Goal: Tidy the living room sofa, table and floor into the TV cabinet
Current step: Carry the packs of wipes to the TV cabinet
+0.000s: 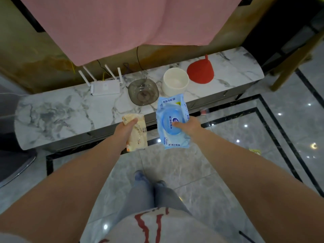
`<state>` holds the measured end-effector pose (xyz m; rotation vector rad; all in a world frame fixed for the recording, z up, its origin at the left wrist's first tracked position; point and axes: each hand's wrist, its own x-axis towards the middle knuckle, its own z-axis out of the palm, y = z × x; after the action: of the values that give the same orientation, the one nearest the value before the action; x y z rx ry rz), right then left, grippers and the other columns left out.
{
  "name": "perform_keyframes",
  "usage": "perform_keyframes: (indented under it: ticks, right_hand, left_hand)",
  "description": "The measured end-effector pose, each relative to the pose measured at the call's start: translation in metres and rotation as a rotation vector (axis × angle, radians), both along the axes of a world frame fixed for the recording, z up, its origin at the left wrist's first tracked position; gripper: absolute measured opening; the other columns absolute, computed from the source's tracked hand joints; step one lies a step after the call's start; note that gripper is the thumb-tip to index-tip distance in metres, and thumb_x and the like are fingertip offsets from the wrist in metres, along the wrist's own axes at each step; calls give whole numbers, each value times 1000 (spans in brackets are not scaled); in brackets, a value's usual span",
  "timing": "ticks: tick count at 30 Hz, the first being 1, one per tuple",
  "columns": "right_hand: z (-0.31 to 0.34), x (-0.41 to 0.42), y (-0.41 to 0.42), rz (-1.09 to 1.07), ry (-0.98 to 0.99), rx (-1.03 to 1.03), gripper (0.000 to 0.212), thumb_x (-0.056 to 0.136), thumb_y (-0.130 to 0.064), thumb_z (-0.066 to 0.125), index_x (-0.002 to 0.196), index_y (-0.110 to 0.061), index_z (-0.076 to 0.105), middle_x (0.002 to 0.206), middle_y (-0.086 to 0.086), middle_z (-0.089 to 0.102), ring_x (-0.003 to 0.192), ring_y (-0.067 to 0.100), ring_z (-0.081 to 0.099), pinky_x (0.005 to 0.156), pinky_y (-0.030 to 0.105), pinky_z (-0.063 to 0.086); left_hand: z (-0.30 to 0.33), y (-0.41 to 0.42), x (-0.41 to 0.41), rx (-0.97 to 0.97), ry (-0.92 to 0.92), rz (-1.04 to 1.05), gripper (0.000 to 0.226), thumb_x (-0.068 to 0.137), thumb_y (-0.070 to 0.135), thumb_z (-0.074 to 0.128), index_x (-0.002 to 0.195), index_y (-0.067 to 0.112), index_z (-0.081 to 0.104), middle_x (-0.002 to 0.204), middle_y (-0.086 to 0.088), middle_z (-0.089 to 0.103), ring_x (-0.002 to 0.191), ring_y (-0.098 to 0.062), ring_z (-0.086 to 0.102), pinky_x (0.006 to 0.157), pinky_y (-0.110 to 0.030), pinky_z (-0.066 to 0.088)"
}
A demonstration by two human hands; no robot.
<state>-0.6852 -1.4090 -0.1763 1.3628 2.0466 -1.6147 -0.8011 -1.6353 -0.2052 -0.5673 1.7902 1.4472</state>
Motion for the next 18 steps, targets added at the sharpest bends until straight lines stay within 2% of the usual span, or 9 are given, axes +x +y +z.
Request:
perform_keyframes:
  ticks: [3,7,9,12,15,18]
  right_hand:
    - [7,-11,9,84,-18,117,44,76,-32,83,110,-10,67,107,9,70,101,27,66,89,42,56]
    - [25,-37,35,222,-10,321,39,84,-33,74,116,-12,66,110,9,69,104,27,64,87,36,53]
    - [28,-44,46,232,17,364,37,86,-29,73,118,-13,65,112,9,69,106,26,63,83,31,48]
    - [27,-53,60,266,22,387,35,85,-27,73,117,-13,66,111,8,69,105,26,63,85,32,50]
    - [18,-59,77,442,4,474,27,83,-24,72,106,-13,65,103,8,70,97,27,65,80,32,51]
    - [2,-65,102,668,-21,519,23,83,-26,71,98,-16,58,97,7,68,93,30,64,77,37,52]
  left_hand:
    - [4,4,-9,-3,-15,9,54,85,44,72,130,18,56,120,-8,64,107,-31,62,93,-50,51]
    - [12,10,-25,-6,19,8,49,85,46,72,123,19,59,119,-8,66,110,-32,63,100,-55,48]
    - [14,15,-30,9,15,37,41,86,43,72,117,20,59,117,-7,66,110,-31,63,100,-53,48]
    - [8,22,-32,15,13,92,49,83,44,75,122,17,61,120,-9,66,110,-32,63,100,-55,48]
    - [-2,33,-31,-9,13,145,58,81,46,76,127,16,59,121,-10,66,110,-33,63,100,-57,47]
    - [-12,50,-21,-30,0,222,49,84,43,74,123,17,60,120,-11,66,109,-34,63,100,-56,47]
